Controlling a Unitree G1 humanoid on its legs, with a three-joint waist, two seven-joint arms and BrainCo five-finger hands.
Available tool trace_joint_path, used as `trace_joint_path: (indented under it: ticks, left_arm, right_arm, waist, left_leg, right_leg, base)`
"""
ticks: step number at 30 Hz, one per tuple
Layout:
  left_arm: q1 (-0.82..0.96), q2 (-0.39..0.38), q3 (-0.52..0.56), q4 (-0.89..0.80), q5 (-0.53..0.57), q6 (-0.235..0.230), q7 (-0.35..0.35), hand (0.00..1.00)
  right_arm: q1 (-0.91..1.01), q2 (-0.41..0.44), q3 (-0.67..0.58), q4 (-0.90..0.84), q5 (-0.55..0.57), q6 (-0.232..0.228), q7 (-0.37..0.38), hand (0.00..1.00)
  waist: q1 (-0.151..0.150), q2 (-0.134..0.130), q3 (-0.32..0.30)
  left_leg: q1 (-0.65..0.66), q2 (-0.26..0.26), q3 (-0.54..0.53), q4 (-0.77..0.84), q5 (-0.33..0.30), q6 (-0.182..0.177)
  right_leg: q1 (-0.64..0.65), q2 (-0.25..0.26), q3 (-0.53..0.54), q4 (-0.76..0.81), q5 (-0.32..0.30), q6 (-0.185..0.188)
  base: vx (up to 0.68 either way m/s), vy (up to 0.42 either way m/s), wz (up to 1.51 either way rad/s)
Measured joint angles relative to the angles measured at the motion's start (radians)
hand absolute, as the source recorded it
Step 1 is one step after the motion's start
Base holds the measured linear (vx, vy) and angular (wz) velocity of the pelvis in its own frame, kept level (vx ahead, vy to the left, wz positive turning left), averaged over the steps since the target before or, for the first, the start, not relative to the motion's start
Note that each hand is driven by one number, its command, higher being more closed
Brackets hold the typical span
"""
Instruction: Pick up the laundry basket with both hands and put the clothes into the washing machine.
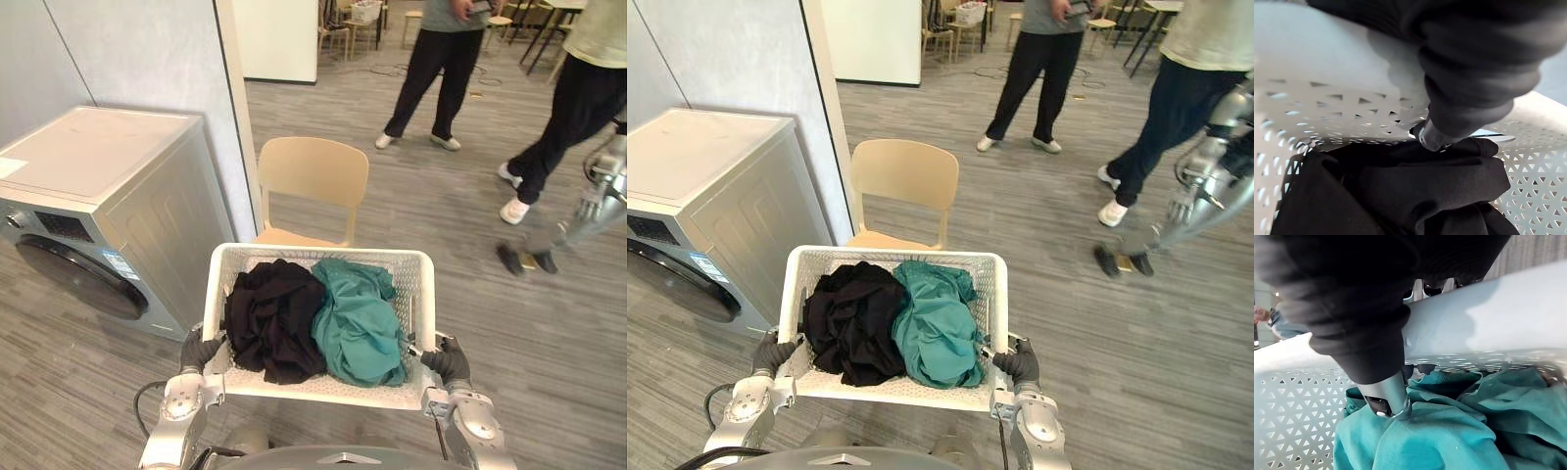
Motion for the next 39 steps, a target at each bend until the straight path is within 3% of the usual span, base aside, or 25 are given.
trace_joint_path:
  ticks: [1,3,5,6,7,8,9,10,13,17,21,23,28,33,39]
  left_arm:
    - [0.0,0.001,0.002,-0.014,0.0,0.0,0.0,1.0]
    - [-0.007,-0.001,-0.001,-0.043,0.0,0.0,0.0,1.0]
    - [-0.036,-0.002,-0.001,-0.045,0.0,0.0,0.0,1.0]
    - [-0.053,-0.002,-0.008,-0.037,0.0,0.0,0.0,1.0]
    - [-0.066,-0.006,-0.025,-0.02,0.0,-0.001,0.002,1.0]
    - [-0.07,-0.008,-0.037,-0.007,0.0,-0.002,0.004,1.0]
    - [-0.083,-0.006,-0.061,0.035,0.001,-0.002,0.011,1.0]
    - [-0.109,0.001,-0.073,0.075,0.009,-0.002,0.017,1.0]
    - [-0.124,0.056,-0.1,0.102,0.012,-0.001,0.03,1.0]
    - [-0.172,0.079,-0.121,0.11,0.018,0.001,0.054,1.0]
    - [-0.344,0.09,-0.139,0.18,0.019,0.001,0.089,1.0]
    - [-0.474,0.09,-0.143,0.218,0.02,0.001,0.126,1.0]
    - [-0.669,0.09,-0.134,0.298,-0.004,0.0,0.186,1.0]
    - [-0.765,0.089,-0.092,0.335,-0.056,0.0,0.249,1.0]
    - [-0.94,0.103,-0.015,0.425,-0.104,-0.001,0.307,1.0]
  right_arm:
    - [0.005,0.005,0.0,-0.023,0.001,0.0,-0.002,1.0]
    - [0.004,0.003,-0.006,-0.045,0.007,0.0,-0.013,1.0]
    - [-0.004,0.003,-0.009,-0.044,0.009,0.001,-0.022,1.0]
    - [-0.006,0.001,-0.017,-0.037,0.01,0.0,-0.029,1.0]
    - [-0.018,-0.009,-0.031,-0.016,0.009,-0.003,-0.035,1.0]
    - [-0.029,-0.016,-0.04,0.001,0.009,-0.003,-0.035,1.0]
    - [-0.059,-0.026,-0.054,0.058,0.006,0.0,-0.037,1.0]
    - [-0.09,-0.013,-0.067,0.12,0.004,0.003,-0.038,1.0]
    - [-0.106,0.017,-0.075,0.178,-0.005,0.019,-0.037,1.0]
    - [-0.168,0.014,-0.076,0.253,-0.011,0.027,-0.041,1.0]
    - [-0.339,-0.019,-0.077,0.354,-0.01,0.027,-0.079,1.0]
    - [-0.484,-0.064,-0.074,0.411,-0.007,0.033,-0.111,1.0]
    - [-0.709,-0.12,-0.057,0.512,0.01,0.042,-0.176,1.0]
    - [-0.861,-0.133,-0.026,0.567,0.043,0.048,-0.228,1.0]
    - [-1.116,-0.141,0.003,0.668,0.084,0.047,-0.284,1.0]
  waist:
    - [0.006,-0.011,0.005]
    - [0.011,-0.005,0.001]
    - [0.013,-0.023,-0.005]
    - [0.011,-0.036,-0.019]
    - [0.01,-0.026,-0.03]
    - [0.006,-0.014,-0.038]
    - [-0.02,0.003,-0.059]
    - [-0.044,-0.009,-0.068]
    - [-0.041,-0.047,-0.07]
    - [-0.044,-0.045,-0.055]
    - [-0.044,-0.028,0.004]
    - [-0.047,-0.013,0.076]
    - [-0.058,-0.024,0.202]
    - [-0.05,-0.023,0.278]
    - [-0.033,-0.025,0.324]
  left_leg:
    - [-0.036,0.012,0.015,0.078,0.053,-0.006]
    - [-0.053,0.047,0.024,0.065,-0.018,0.013]
    - [-0.029,0.09,0.036,-0.148,-0.077,0.022]
    - [0.016,0.095,0.026,-0.364,-0.066,0.022]
    - [0.056,0.097,0.0,-0.538,0.003,0.004]
    - [0.069,0.099,-0.006,-0.589,0.078,-0.015]
    - [0.09,0.089,-0.002,-0.655,0.085,-0.076]
    - [0.121,0.056,0.011,-0.723,0.088,-0.072]
    - [0.144,0.007,0.054,-0.792,0.109,-0.046]
    - [0.142,-0.014,0.07,-0.811,0.117,-0.033]
    - [0.078,-0.014,0.076,-0.814,0.134,-0.018]
    - [0.018,-0.005,0.079,-0.845,0.185,-0.015]
    - [-0.071,0.007,0.088,-0.884,0.251,-0.006]
    - [-0.122,0.005,0.074,-0.901,0.286,-0.001]
    - [-0.199,0.007,0.077,-0.904,0.314,0.003]
  right_leg:
    - [0.02,-0.003,0.017,-0.001,-0.026,-0.011]
    - [0.035,-0.004,0.032,-0.019,-0.029,-0.009]
    - [0.035,-0.017,0.062,-0.039,-0.016,0.012]
    - [0.02,-0.036,0.076,-0.04,-0.012,0.018]
    - [0.01,-0.04,0.095,-0.043,-0.013,0.033]
    - [0.01,-0.037,0.108,-0.051,-0.017,0.051]
    - [0.012,-0.041,0.112,-0.066,-0.014,0.078]
    - [0.02,-0.072,0.116,-0.093,0.005,0.103]
    - [0.043,-0.116,0.153,-0.215,0.075,0.127]
    - [0.064,-0.136,0.16,-0.3,0.143,0.134]
    - [0.004,-0.134,0.163,-0.32,0.149,0.14]
    - [-0.073,-0.119,0.177,-0.328,0.19,0.157]
    - [-0.178,-0.103,0.189,-0.341,0.253,0.163]
    - [-0.228,-0.101,0.184,-0.341,0.277,0.168]
    - [-0.311,-0.098,0.191,-0.337,0.301,0.17]
  base:
    - [0.27,0.027,-0.38]
    - [0.22,0.057,-0.36]
    - [0.2,0.086,-0.37]
    - [0.21,0.163,-0.47]
    - [0.21,0.195,-0.47]
    - [0.24,0.273,-0.32]
    - [0.26,0.303,-0.01]
    - [0.28,0.362,0.06]
    - [0.18,0.268,-0.23]
    - [0.03,0.126,-0.09]
    - [-0.14,0.013,-0.05]
    - [-0.24,0.007,-0.13]
    - [-0.2,0.019,-0.08]
    - [-0.09,0.016,0.06]
    - [-0.05,-0.008,-0.02]
